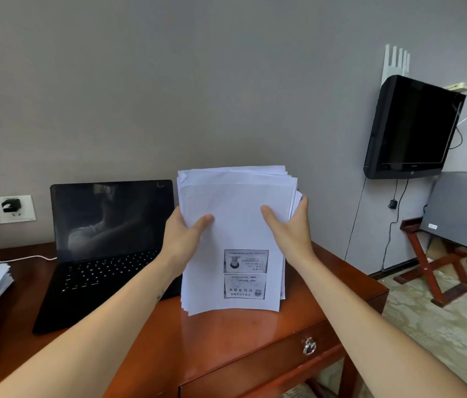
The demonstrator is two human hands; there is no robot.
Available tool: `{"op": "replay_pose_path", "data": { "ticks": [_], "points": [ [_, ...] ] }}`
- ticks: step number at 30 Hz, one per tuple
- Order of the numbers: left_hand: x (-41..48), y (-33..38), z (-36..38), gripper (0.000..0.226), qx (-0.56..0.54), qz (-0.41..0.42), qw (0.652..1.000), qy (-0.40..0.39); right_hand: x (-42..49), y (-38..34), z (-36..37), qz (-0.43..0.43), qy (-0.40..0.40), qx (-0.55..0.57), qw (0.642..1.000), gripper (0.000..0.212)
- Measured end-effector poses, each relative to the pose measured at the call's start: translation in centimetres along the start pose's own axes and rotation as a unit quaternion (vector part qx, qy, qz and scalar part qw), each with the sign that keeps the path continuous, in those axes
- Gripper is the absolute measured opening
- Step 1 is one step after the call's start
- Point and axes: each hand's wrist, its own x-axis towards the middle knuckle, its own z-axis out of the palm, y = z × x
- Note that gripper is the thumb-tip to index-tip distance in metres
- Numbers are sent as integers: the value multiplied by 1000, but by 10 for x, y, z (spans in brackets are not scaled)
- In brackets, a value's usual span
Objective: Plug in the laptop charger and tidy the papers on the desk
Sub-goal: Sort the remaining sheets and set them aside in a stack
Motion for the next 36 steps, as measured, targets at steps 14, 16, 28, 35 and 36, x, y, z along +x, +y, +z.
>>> {"op": "replay_pose_path", "data": {
  "ticks": [14,16,28,35,36],
  "points": [
    [-7,-4,-1,33,-11,14,1000,13,41,-42,5,-365,-58,-468,803,46],
    [-8,-5,-1,32,-13,16,1000,9,41,-40,1,-362,-52,-483,795,46],
    [-14,-9,3,15,-52,20,998,32,32,-34,-9,-296,-19,-417,859,54],
    [-19,-8,3,15,-59,24,997,40,-23,19,-7,86,-93,1,992,89],
    [-20,-9,2,15,-59,25,997,39,-26,24,-7,101,-98,5,990,72]
  ]
}}
